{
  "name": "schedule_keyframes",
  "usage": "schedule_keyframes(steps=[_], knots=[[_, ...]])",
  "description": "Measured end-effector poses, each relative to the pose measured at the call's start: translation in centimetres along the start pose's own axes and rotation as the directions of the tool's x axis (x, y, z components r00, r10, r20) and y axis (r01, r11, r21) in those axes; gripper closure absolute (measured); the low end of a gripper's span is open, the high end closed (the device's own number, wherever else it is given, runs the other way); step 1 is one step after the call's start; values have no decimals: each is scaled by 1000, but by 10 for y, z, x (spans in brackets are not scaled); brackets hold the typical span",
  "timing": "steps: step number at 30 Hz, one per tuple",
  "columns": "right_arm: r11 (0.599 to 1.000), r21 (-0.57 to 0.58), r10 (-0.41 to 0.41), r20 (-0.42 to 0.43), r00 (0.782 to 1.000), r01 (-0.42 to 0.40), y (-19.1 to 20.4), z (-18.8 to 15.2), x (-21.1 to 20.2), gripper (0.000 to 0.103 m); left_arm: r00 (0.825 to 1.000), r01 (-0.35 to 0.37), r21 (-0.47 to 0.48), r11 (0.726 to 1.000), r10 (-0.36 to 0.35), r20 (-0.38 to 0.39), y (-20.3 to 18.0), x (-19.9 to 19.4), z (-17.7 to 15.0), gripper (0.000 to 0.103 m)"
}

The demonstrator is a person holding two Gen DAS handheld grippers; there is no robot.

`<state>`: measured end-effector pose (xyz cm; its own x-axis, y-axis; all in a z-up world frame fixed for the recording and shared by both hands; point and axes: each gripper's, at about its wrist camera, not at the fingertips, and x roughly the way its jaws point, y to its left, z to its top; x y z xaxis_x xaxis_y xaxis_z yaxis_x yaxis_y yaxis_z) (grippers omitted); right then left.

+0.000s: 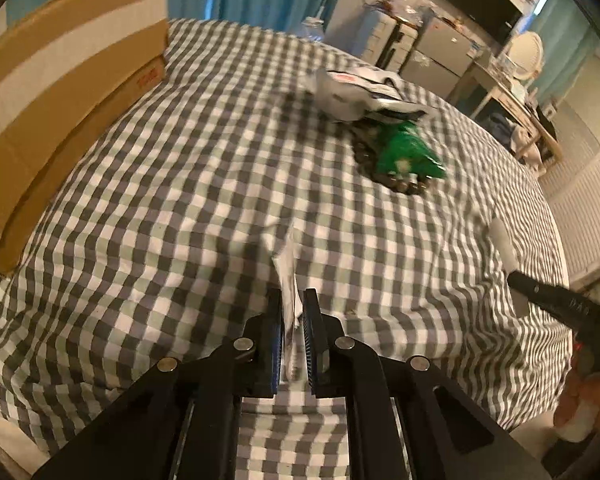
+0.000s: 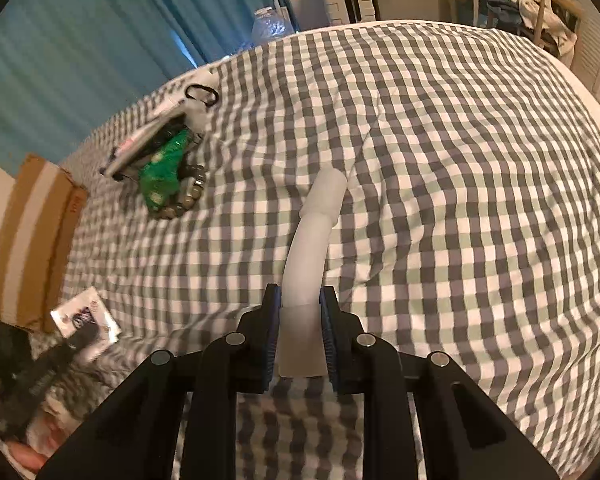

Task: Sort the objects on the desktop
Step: 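Grasp a second white sachet with the left tool while the right tool grasps the white foam tube, then carry the sachet and foam tube to the cardboard box and release both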

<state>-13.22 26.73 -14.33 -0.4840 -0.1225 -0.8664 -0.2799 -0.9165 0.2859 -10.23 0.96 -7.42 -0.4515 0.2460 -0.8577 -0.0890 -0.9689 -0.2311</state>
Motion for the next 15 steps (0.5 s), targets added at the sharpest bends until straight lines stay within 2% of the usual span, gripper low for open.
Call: schedule_keyframes(steps=[3,15], knots=[[1000,-10,13,15,1000,-13,2,0,-7,84,1000,-8,20,1000,7,10,-10,0,0,98],[999,-17,49,4,999,-49,2,3,0,84,998,-14,0,1000,14,55,-6,-2,9,99]])
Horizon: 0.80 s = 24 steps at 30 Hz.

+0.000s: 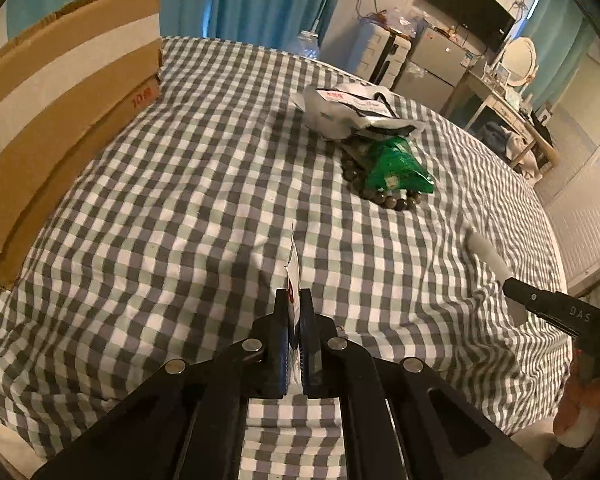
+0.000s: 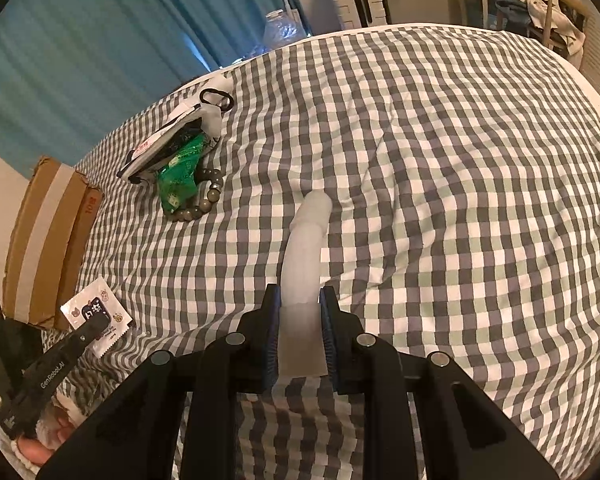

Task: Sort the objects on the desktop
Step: 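Carry the sachet and foam tube to the cardboard box and release both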

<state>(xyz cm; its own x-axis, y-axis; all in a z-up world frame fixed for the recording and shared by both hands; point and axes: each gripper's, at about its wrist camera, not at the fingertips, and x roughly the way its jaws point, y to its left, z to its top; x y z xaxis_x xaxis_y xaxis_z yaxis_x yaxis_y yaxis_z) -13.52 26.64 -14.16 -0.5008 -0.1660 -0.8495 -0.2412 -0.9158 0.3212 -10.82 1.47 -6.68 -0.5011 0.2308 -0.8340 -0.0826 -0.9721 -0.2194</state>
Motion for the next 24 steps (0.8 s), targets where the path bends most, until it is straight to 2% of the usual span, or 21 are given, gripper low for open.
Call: schedule_keyframes(steps=[4,7,9,10,12,18,20,24], knots=[[1000,4,14,-9,1000,-14,-1,1,2,84,1000,2,8,1000,-2,-2,2,-1,2,99],[1000,20,-12,-10,1000,12,-7,4,1,78,1000,-1,10,1000,1,-12,3,2,0,99],[999,26,28,9,1000,-28,-11,6,-4,73,1000,-4,10,1000,4,-16,4,4,-2,99],[999,30,31,23,999,-32,-13,7,-6,67,1000,0,6,1000,0,-21,6,5,-2,99],[1000,25,14,32,999,-15,-15,8,-5,65,1000,-3,4,1000,3,-19,6,6,-2,99],[1000,16,7,-88,996,-5,-15,6,30,66,1000,3,-11,1000,-3,-24,9,9,1,99],[999,-7,-34,-92,995,33,-11,5,34,97,1000,5,-14,1000,-6,-27,10,11,0,99],[998,-48,-39,-44,998,37,-3,4,20,97,1000,19,-11,1000,-19,-18,10,7,1,99]])
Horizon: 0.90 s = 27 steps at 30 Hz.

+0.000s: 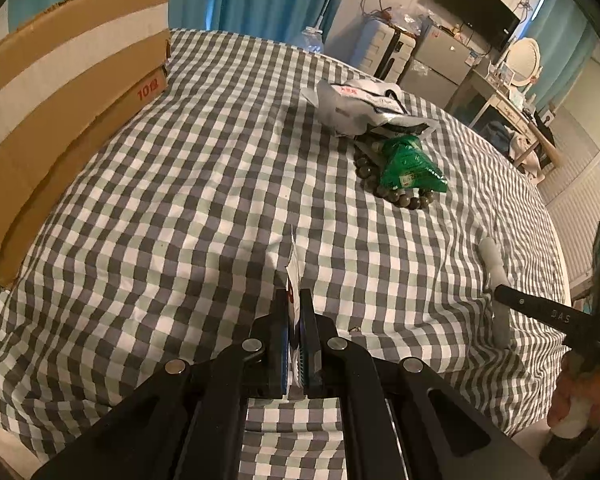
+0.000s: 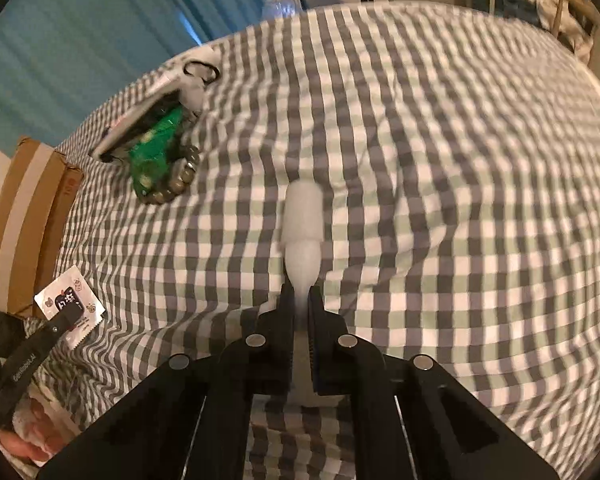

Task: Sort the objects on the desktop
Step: 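Carry the sachet and foam tube to the cardboard box and release both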

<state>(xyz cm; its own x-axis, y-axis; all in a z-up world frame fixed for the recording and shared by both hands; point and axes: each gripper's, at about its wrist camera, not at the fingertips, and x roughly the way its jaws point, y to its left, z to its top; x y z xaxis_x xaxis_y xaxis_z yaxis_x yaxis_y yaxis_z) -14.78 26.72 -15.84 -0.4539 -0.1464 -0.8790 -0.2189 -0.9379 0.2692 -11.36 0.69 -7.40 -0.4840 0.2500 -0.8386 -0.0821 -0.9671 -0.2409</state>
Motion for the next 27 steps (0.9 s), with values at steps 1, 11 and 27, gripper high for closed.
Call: schedule_keyframes(steps=[1,11,27], knots=[[1000,3,13,14,1000,-13,1,0,-5,97,1000,5,-4,1000,-5,6,1,-3,2,99],[974,-130,198,99,975,-185,78,5,-76,97,992,0,8,1000,-1,128,11,-68,37,99],[766,-448,485,-67,872,-460,411,61,-77,95,932,-202,-92,975,221,287,174,-182,119,99]])
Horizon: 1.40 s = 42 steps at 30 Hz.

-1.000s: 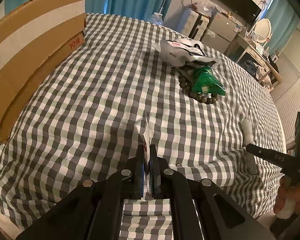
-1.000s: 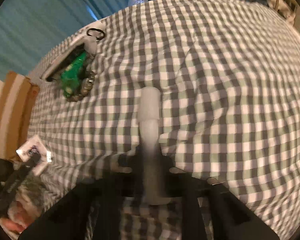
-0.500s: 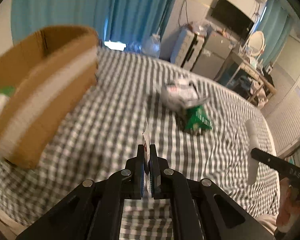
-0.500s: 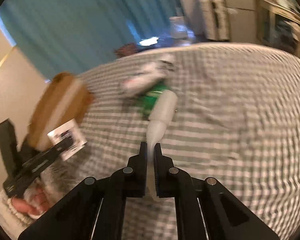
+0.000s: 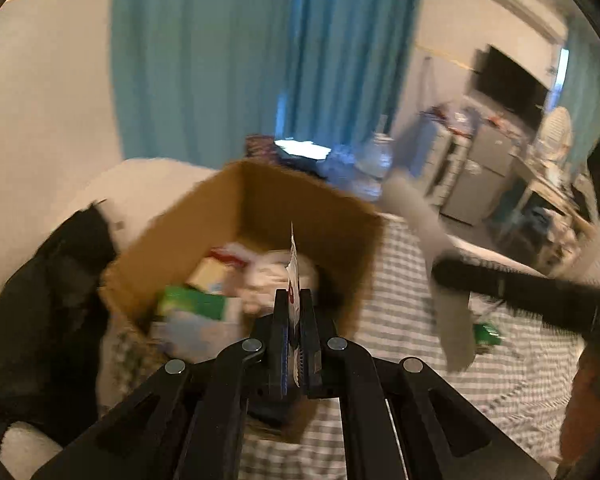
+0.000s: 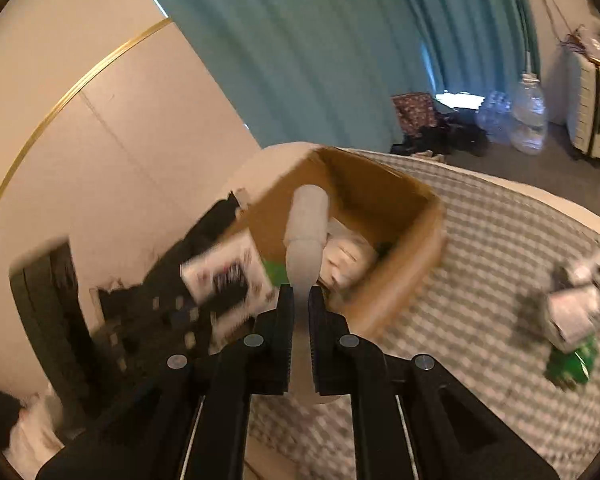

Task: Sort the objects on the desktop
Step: 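Carry the sachet and foam tube to the cardboard box and release both, then grasp the wet-wipe pack with the left tool while the right tool grasps the green snack bag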

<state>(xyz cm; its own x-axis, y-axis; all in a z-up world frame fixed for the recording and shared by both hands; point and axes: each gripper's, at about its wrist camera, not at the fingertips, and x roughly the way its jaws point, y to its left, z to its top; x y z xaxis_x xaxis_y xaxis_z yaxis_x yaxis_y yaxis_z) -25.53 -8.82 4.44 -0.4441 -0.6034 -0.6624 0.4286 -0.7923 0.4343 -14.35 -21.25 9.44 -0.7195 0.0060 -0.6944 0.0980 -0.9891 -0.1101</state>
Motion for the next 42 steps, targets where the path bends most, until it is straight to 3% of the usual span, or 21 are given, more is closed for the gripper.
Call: schedule_keyframes(steps=[3,5,6,7,8,9,10,11,16,18,24,28,31,35,42], knots=[[1000,16,-2,-16,1000,2,9,19,36,93,999,-42,-22,999,41,-17,25,18,-2,99],[1000,28,-11,-22,1000,12,13,27,53,80,997,-58,-23,998,57,-43,37,29,-4,97],[999,32,-21,-14,1000,22,15,27,57,76,996,-65,-18,998,64,-57,39,34,-3,89],[999,39,-28,-11,1000,28,17,28,60,61,995,-67,-16,998,65,-76,42,38,-2,68],[999,38,-29,-5,1000,29,19,30,61,57,993,-68,-29,997,66,-94,45,41,0,50],[998,32,-49,14,999,48,21,31,58,57,992,-74,-45,996,69,-101,48,42,0,20],[996,26,-83,29,996,82,22,31,54,53,994,-64,-70,996,57,-94,51,41,1,10],[993,20,-116,40,992,116,22,31,50,45,996,-37,-96,995,29,-80,52,38,2,9],[985,33,-175,89,981,172,13,17,8,41,997,-25,-141,990,15,-72,45,18,4,9],[981,30,-193,96,977,191,6,4,-11,39,998,-23,-129,991,16,-54,36,7,3,9],[941,-25,-333,115,936,337,-22,-62,-75,33,1000,9,-81,997,-9,0,-16,-43,-8,0],[917,-34,-393,94,915,397,-42,-97,-105,20,999,-16,-10,1000,16,38,-52,-66,-18,0],[913,0,-406,80,910,408,-58,-115,-125,17,998,-56,29,998,56,9,-81,-72,-32,0],[913,58,-407,85,909,403,-77,-129,-154,10,999,-44,26,999,44,0,-106,-83,-54,0],[909,93,-415,121,902,406,-97,-133,-191,9,999,-51,103,993,50,13,-151,-86,-67,0]])
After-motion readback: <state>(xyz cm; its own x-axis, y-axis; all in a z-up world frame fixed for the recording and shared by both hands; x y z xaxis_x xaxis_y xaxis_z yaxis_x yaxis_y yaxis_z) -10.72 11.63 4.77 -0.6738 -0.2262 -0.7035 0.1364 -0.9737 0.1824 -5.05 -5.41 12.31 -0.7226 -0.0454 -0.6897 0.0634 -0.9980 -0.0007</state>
